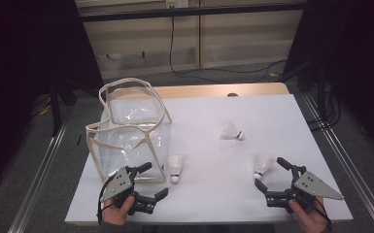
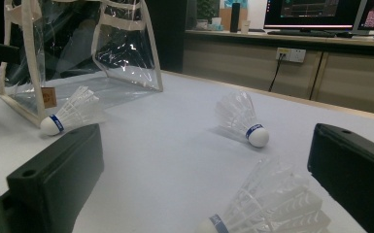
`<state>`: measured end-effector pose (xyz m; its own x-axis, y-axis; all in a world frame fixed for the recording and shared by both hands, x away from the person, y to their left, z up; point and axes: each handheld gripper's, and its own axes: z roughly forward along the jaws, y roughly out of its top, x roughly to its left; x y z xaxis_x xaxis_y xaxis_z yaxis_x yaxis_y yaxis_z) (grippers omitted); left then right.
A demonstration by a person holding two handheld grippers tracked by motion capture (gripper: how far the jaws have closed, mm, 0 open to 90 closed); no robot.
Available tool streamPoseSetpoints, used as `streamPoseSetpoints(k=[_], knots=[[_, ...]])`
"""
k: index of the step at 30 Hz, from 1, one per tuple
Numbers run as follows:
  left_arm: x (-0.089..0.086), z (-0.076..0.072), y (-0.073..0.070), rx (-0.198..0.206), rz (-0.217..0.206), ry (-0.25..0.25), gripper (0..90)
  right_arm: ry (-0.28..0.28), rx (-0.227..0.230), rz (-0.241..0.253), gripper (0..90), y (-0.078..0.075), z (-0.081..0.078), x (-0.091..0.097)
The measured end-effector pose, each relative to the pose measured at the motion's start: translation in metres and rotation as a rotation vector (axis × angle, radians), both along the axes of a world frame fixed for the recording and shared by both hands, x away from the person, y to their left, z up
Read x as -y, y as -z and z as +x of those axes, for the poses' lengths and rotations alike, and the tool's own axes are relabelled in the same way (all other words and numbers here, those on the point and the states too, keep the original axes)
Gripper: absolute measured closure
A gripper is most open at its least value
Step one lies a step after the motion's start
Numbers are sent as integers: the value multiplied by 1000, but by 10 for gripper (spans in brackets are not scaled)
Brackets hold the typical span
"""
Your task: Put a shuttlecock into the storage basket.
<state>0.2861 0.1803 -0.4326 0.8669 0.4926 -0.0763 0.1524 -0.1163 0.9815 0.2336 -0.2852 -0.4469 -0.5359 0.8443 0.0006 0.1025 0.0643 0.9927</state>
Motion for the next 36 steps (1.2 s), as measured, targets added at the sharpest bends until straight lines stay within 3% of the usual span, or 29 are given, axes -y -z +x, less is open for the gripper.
streamPoseSetpoints(k=[25, 36], knots=[[21, 0, 0, -12, -4, 61, 16, 21, 1, -2, 0, 0, -4, 6], [25, -2, 1, -20, 29, 54, 16, 9, -1, -1, 0, 0, -3, 3]])
